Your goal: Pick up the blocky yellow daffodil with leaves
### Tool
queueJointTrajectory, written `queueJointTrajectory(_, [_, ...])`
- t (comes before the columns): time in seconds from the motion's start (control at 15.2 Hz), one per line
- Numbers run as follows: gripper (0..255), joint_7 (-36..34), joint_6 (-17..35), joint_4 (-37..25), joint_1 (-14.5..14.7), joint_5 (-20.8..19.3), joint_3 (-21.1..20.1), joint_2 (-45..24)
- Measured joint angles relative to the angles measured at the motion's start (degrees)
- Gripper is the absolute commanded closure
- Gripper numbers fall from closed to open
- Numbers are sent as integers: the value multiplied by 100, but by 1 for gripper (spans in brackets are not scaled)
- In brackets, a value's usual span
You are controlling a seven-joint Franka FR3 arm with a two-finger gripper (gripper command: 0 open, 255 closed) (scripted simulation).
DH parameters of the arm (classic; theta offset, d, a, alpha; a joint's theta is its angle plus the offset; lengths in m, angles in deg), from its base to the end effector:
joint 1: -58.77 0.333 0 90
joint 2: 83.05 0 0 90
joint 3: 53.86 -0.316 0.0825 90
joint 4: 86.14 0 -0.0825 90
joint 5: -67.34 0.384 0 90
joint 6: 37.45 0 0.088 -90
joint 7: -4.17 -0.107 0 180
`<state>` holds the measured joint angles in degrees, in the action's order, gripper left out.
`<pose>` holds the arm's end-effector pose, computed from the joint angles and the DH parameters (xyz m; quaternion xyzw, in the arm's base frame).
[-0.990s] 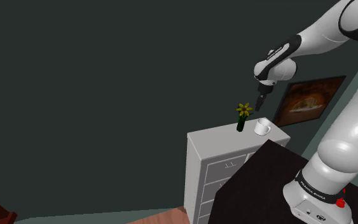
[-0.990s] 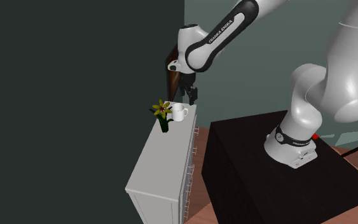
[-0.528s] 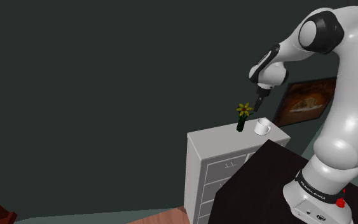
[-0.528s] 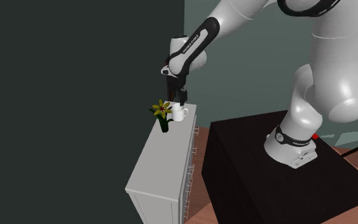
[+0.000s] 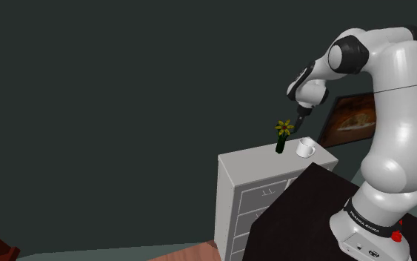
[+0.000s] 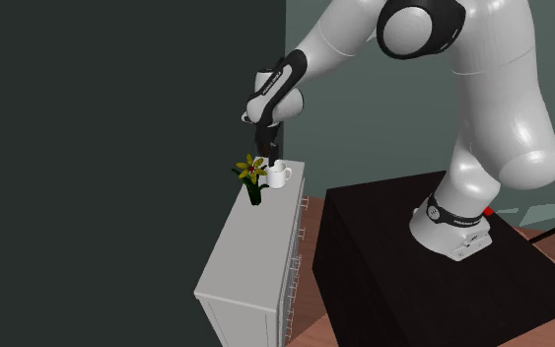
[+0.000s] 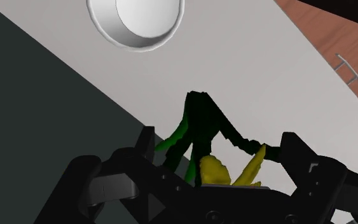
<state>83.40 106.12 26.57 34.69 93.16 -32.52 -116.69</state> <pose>0.4323 -0.4351 0.1883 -0.9893 -0.1417 -0.0328 0.0065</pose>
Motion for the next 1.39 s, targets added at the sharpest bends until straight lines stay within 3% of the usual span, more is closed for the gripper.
queueJointTrajectory(0.33, [0,129,220,-85,-115,171,-153,-306])
queueJointTrajectory(0.4, [255,144,243,-90,-128,187,-167,-335])
queueJointTrajectory(1.39, [255,52,74,-51,-49,67,-58,-125])
